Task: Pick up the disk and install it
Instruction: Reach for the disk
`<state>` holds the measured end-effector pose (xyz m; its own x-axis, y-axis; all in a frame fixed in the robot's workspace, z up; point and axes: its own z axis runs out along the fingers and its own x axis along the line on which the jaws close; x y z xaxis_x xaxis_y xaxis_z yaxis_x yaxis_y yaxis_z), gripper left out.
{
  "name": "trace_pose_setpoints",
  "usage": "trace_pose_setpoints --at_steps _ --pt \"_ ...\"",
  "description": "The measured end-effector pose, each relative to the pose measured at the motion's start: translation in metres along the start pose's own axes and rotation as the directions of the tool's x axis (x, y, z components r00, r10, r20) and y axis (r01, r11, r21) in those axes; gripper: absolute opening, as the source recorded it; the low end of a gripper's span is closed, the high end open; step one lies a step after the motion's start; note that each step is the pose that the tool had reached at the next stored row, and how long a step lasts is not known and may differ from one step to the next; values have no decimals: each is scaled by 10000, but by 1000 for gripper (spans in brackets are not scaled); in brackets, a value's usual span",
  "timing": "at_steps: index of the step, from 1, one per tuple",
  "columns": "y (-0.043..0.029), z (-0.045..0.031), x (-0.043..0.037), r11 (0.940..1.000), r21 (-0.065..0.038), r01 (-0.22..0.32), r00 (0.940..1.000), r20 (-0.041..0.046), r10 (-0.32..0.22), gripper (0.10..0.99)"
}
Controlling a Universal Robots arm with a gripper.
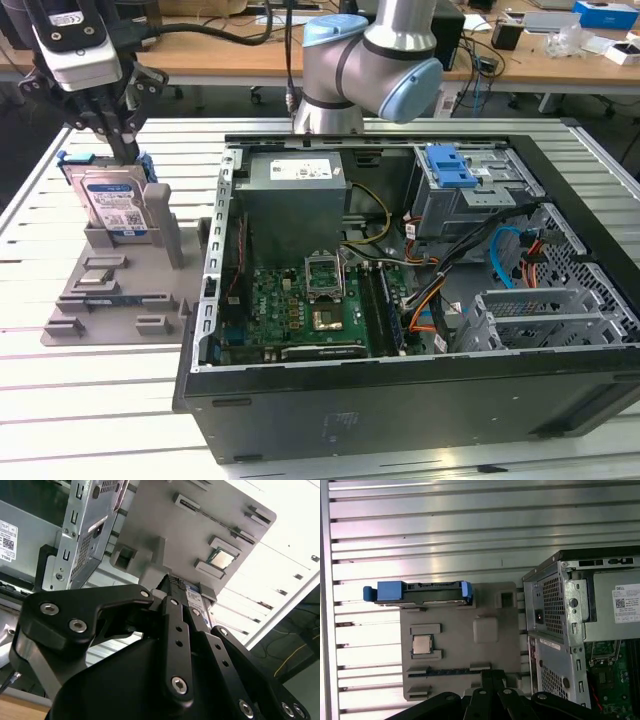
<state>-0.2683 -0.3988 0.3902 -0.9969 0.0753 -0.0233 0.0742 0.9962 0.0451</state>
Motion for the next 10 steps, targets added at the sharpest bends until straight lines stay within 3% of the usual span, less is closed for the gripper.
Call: trace_pose_setpoints --at_steps 10 --pt "-11 8 143 10000 0 -1 10000 0 1 106"
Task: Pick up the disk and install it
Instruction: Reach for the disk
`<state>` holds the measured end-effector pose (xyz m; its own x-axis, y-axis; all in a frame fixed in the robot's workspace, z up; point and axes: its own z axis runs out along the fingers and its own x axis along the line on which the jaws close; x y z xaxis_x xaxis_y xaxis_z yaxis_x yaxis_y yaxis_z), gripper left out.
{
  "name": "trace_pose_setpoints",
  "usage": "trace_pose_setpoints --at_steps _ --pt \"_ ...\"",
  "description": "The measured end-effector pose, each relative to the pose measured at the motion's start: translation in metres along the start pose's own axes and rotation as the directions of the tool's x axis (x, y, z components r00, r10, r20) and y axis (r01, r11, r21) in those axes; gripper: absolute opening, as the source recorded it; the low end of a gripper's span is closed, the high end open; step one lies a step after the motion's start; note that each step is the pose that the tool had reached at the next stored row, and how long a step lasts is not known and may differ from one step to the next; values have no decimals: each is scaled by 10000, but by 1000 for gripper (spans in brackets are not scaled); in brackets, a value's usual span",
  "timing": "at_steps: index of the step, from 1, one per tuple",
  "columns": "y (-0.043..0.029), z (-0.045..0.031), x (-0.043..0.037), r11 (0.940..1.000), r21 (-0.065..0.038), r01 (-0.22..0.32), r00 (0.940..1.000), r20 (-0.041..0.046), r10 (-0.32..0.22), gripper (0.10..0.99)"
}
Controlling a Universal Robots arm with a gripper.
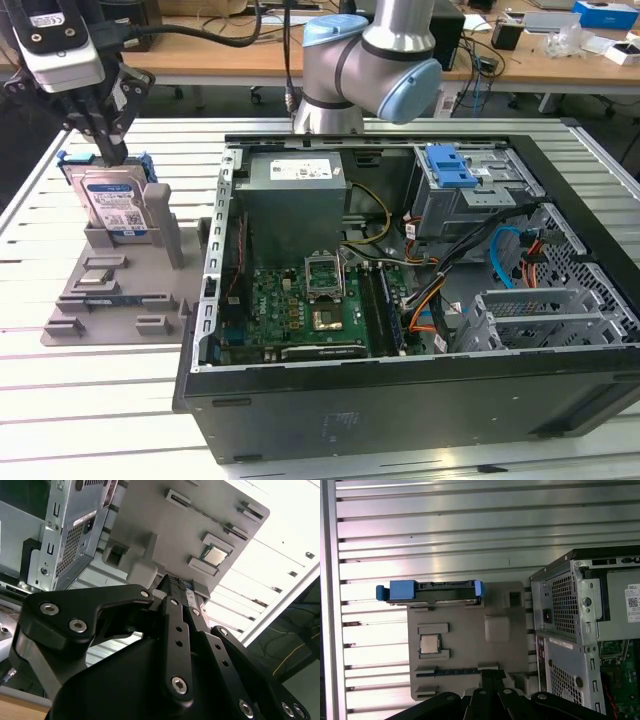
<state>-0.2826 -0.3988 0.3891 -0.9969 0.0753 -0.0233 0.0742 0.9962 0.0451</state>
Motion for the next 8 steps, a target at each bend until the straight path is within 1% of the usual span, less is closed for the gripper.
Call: trace_pose_setpoints --at_steps 5,8 --pt "-6 2 72 10000 0 1 10000 0 -1 106" --pt "-13 2 185 10000 0 0 10000 0 0 106"
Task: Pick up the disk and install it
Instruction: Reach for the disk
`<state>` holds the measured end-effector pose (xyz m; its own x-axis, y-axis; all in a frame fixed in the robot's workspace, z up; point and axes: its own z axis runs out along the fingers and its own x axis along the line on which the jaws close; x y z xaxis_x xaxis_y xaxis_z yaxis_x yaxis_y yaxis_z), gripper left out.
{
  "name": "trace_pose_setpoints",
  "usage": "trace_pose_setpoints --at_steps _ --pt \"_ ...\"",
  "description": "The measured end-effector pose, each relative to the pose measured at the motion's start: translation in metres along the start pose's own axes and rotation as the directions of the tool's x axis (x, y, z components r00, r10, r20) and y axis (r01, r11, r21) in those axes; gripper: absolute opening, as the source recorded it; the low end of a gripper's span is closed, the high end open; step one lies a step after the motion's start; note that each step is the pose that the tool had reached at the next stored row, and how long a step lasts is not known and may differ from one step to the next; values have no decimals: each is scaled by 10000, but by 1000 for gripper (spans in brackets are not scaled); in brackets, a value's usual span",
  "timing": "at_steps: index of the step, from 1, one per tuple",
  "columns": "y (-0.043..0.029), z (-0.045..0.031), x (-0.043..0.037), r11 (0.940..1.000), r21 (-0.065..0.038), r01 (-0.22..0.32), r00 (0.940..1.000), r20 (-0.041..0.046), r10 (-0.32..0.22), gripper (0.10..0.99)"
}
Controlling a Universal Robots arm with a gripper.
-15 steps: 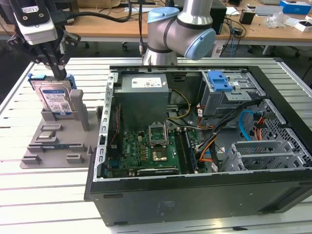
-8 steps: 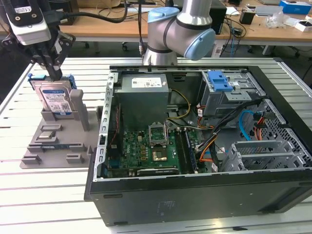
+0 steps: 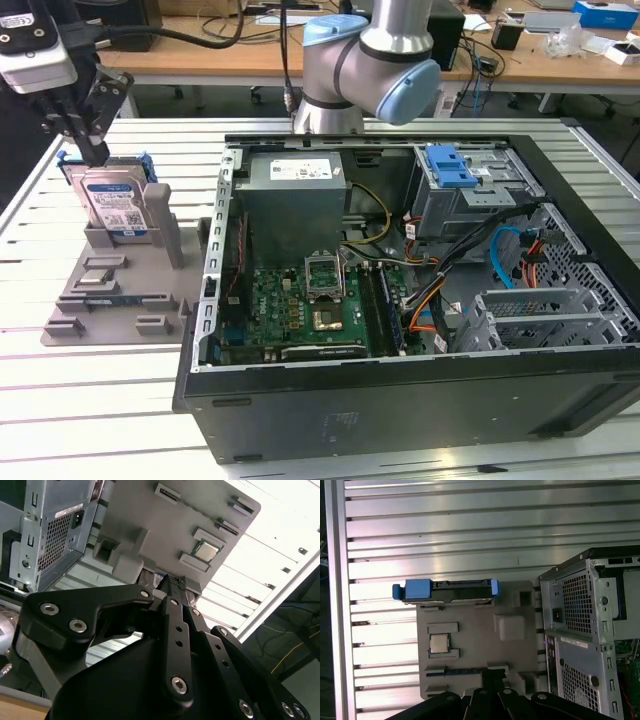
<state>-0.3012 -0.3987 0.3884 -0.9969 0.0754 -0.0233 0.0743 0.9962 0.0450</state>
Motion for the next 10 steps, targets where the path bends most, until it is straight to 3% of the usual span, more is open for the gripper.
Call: trace_pose_setpoints --at_steps 10 --pt "-15 -4 193 10000 0 1 10000 0 -1 106"
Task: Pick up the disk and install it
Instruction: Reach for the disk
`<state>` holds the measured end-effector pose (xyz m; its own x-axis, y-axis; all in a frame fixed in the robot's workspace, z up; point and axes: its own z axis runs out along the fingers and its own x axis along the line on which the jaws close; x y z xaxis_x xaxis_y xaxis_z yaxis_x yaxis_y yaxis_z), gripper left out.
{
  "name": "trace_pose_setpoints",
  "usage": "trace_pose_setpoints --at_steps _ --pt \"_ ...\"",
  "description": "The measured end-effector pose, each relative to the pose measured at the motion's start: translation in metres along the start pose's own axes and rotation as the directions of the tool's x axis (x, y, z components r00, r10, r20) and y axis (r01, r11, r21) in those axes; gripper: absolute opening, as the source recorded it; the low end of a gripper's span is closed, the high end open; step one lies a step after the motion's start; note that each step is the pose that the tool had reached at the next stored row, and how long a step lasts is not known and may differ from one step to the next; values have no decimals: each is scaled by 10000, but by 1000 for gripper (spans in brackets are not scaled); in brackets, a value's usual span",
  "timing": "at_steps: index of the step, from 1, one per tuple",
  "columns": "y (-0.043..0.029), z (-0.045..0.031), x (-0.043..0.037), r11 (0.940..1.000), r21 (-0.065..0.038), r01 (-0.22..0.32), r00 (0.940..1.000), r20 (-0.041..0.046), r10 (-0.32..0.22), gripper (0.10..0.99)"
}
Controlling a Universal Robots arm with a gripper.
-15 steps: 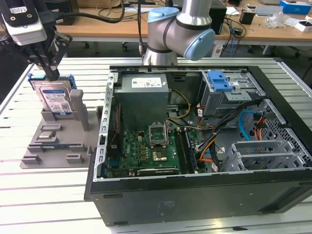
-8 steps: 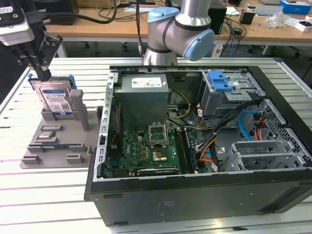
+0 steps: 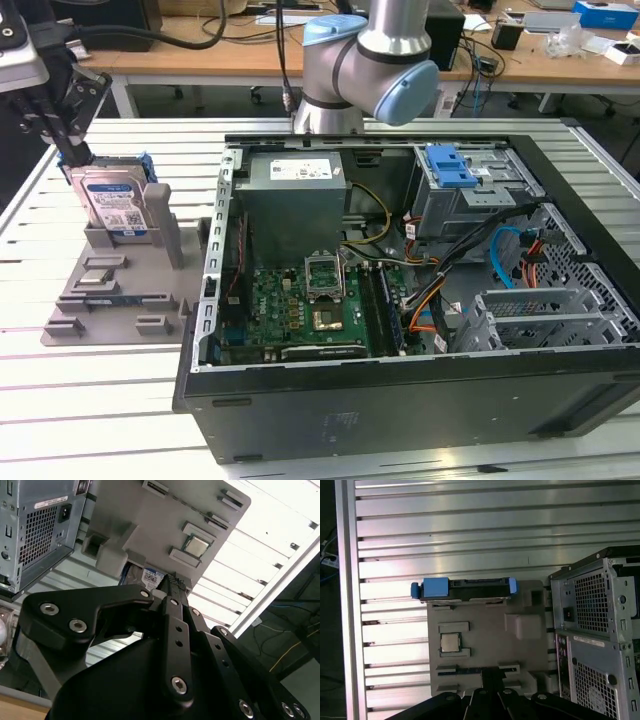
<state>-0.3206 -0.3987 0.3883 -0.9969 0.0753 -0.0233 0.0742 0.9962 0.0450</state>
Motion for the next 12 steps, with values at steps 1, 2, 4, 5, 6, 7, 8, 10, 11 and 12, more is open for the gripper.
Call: trace_pose_setpoints --at_steps 1,2,4,5,6,7,8,10,11,12 --pt "-1 -1 23 10000 0 -1 10000 0 1 106" --pt "-4 -1 47 10000 0 -1 10000 0 1 106" --pt "-7 -2 94 10000 0 0 10000 0 0 106" --pt "-8 -2 111 10000 0 -1 10000 0 1 106" --pt "-9 -3 128 10000 0 -1 10000 0 1 106" --pt "-11 -3 154 10000 0 0 10000 0 0 106" --pt "-12 -3 167 10000 0 0 10000 0 0 106" --pt "-14 -4 195 10000 0 0 10000 0 0 106" --pt "-16 -4 208 10000 0 0 10000 0 0 106" --pt "-17 -5 233 10000 1 0 10000 0 0 106"
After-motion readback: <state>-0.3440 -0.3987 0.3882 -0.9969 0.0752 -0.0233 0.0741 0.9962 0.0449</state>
